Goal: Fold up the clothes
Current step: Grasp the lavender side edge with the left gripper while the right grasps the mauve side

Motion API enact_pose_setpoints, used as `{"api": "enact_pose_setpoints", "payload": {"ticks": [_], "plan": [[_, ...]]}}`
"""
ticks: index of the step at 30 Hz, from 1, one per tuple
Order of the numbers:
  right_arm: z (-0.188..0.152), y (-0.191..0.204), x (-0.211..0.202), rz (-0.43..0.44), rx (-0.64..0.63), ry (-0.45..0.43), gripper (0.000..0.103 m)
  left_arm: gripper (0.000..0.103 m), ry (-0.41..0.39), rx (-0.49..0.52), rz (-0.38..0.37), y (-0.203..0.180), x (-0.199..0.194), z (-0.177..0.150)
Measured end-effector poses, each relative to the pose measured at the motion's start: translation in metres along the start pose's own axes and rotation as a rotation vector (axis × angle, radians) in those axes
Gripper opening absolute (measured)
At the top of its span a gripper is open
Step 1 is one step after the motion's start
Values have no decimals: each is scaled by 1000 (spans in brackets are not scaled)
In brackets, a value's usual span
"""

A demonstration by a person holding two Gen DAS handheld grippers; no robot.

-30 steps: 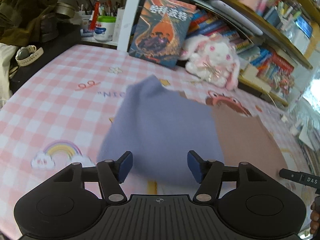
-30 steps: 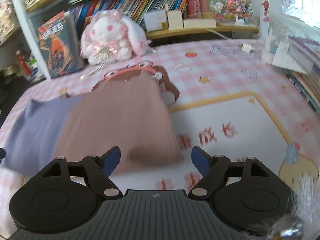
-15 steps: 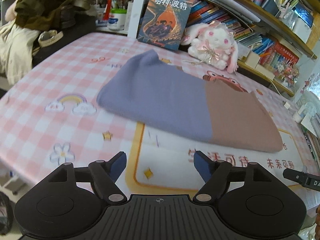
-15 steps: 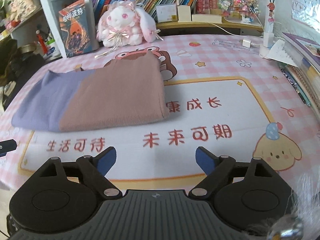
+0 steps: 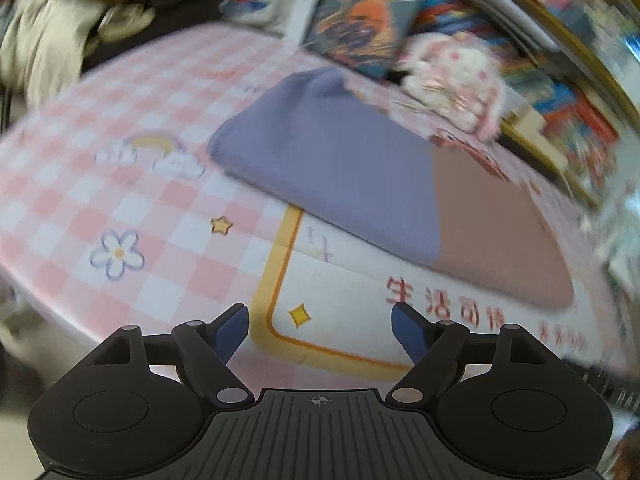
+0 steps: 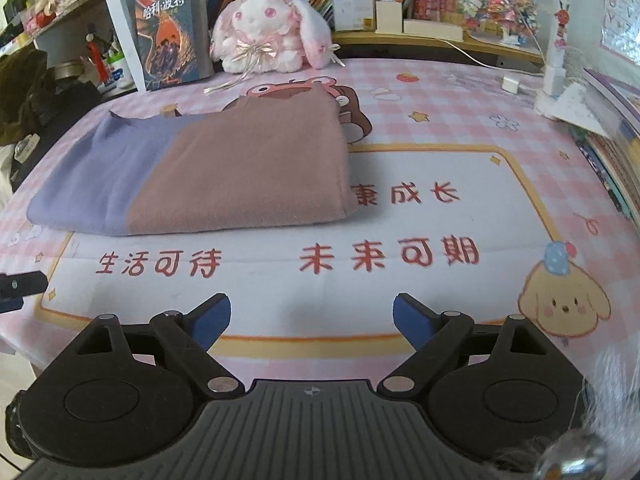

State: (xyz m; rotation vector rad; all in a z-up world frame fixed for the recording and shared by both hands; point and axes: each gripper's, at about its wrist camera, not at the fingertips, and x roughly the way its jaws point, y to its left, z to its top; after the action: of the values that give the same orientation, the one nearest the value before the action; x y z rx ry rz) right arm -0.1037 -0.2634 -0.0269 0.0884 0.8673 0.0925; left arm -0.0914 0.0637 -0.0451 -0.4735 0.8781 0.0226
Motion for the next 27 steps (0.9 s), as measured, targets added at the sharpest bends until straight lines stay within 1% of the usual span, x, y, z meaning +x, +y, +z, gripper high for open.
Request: {"api": "enact_pose_setpoints", "payload": {"ticks": [3,9,14,19,23,25,26,27], "plan": [[8,3,8,-7,-1,6,89,81,-2,-113,-26,14,7,16],[26,5,24,-38,30,-1,89,81,-36,-362,-91,49,26,44],[39,11,37,-55,45,2,89,78,-77,-528,-145,77,38,60],[58,6,50,-93,113,-29,89,77,-89,-621,-176,93,51,78],[76,-7,63,-121,186,-51,84,74,-89,-662,-185,98,61,90],[83,-13,74,-125,209,-28,70,73,-82,-662,-182,96,65,96],[85,-15,79,-121,220,-14,56,72,-76,-657,-180,96,67,99],[86,-16,84,-108,234,5,48,69,-70,-652,-177,96,68,101]]}}
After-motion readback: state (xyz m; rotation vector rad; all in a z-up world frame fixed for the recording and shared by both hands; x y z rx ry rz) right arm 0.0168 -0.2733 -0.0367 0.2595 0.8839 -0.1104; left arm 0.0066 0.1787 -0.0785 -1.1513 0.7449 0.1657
